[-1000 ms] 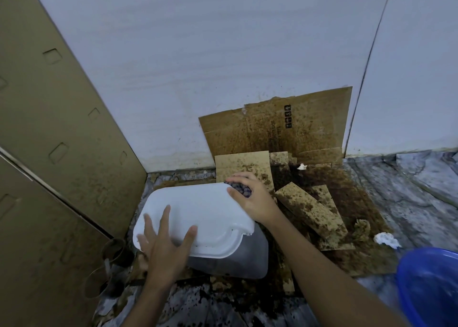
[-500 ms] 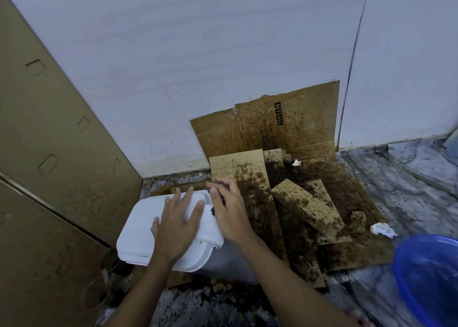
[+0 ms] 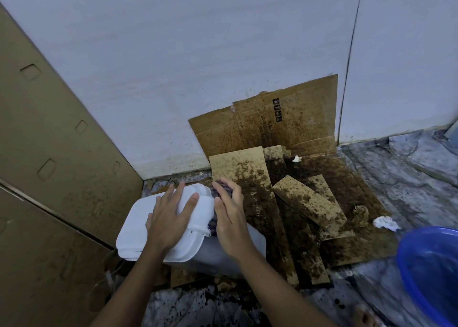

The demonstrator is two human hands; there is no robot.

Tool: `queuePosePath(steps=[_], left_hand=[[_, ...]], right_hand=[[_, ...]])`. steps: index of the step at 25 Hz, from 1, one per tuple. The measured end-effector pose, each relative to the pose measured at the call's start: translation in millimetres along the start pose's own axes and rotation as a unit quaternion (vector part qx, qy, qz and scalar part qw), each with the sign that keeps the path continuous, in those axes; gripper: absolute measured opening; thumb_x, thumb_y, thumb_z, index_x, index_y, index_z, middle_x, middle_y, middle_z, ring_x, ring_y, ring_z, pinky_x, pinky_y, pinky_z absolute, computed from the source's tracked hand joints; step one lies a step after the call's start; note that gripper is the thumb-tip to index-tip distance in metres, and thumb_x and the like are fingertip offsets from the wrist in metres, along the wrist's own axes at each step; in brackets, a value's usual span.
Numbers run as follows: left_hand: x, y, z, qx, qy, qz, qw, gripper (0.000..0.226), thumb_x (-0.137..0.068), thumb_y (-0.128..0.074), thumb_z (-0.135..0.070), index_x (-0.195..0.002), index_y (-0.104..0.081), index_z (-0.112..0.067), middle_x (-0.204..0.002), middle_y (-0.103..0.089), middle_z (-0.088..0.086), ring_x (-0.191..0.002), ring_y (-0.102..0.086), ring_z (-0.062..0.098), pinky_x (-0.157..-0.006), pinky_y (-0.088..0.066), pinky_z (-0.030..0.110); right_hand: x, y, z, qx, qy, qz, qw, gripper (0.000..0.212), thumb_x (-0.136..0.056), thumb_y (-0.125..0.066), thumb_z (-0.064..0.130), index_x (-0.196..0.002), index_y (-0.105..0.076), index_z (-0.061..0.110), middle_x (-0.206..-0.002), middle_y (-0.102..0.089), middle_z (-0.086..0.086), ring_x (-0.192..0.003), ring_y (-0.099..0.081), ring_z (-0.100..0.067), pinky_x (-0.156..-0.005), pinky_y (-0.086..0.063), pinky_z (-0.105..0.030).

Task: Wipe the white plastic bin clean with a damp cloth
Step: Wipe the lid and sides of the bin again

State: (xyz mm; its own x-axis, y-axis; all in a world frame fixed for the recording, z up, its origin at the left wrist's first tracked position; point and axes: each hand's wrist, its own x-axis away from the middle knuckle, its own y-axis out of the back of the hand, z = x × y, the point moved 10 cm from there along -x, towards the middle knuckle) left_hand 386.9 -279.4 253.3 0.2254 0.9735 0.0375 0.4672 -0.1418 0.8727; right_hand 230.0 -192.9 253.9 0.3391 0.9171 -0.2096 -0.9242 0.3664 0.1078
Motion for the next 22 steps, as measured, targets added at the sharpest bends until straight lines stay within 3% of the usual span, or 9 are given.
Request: queuePosePath(steps=[4,7,10,12,17,22], left_hand=[[3,-3,-1,-0.005,0.003,0.001,1.000,0.093,-0.073,-0.003,-0.095,-0.155,-0.017,-0.052,-0.169,-0.011,-0.017,-0.157,-0.010,0.020,-0.122,-0.013,0.061],[2,-8,-4,0.012,0.012,0.011,1.000,0.071,-0.089,0.000,-0.079,-0.154,-0.018,-0.055,-0.169,-0.010,-0.016,-0.157,-0.005,0.019,-0.123,-0.007,0.060],[-2,-9,-1,0.010,0.021,0.022,0.999,0.055,-0.101,-0.008,-0.064,-0.154,-0.018,-0.054,-0.169,-0.009,-0.015,-0.157,-0.002,0.019,-0.123,-0.004,0.059],[0,-10,1,0.004,0.024,0.022,0.999,0.052,-0.103,-0.012,-0.061,-0.154,-0.018,-0.055,-0.169,-0.008,-0.015,-0.157,-0.002,0.020,-0.123,-0.004,0.058],[-3,-15,-10,-0.012,0.019,0.011,1.000,0.052,-0.103,-0.012,-0.062,-0.154,-0.016,-0.056,-0.170,-0.008,-0.015,-0.157,-0.003,0.021,-0.122,-0.005,0.059],[-1,-14,-12,-0.021,0.020,0.007,1.000,0.054,-0.101,-0.015,-0.064,-0.154,-0.017,-0.056,-0.169,-0.010,-0.014,-0.157,-0.005,0.021,-0.121,-0.006,0.061]], right_hand=[[11,5,19,-0.001,0.037,-0.001,0.999,0.043,-0.110,-0.035,0.026,-0.151,-0.042,0.016,-0.156,-0.024,0.016,-0.146,-0.020,0.004,-0.110,-0.022,-0.005],[17,-4,34,0.005,0.053,0.053,0.997,0.045,-0.110,-0.033,0.025,-0.155,-0.034,0.021,-0.161,-0.020,0.017,-0.148,-0.013,0.007,-0.116,-0.015,-0.009],[12,-16,24,0.153,0.064,0.088,0.982,0.048,-0.111,-0.025,0.032,-0.159,-0.022,0.029,-0.166,-0.009,0.022,-0.151,0.006,0.006,-0.120,-0.003,-0.029],[7,-20,13,0.199,0.046,0.084,0.975,0.049,-0.111,-0.024,0.035,-0.159,-0.017,0.034,-0.166,-0.002,0.024,-0.150,0.013,0.006,-0.119,-0.001,-0.035],[-2,-14,1,0.069,-0.046,0.025,0.996,0.051,-0.110,-0.032,0.031,-0.158,-0.017,0.031,-0.160,-0.003,0.024,-0.152,0.005,0.001,-0.126,-0.011,-0.037],[21,-19,-1,0.043,-0.051,0.015,0.998,0.052,-0.109,-0.029,0.042,-0.158,-0.014,0.038,-0.162,0.008,0.029,-0.154,0.005,-0.002,-0.125,-0.019,-0.035]])
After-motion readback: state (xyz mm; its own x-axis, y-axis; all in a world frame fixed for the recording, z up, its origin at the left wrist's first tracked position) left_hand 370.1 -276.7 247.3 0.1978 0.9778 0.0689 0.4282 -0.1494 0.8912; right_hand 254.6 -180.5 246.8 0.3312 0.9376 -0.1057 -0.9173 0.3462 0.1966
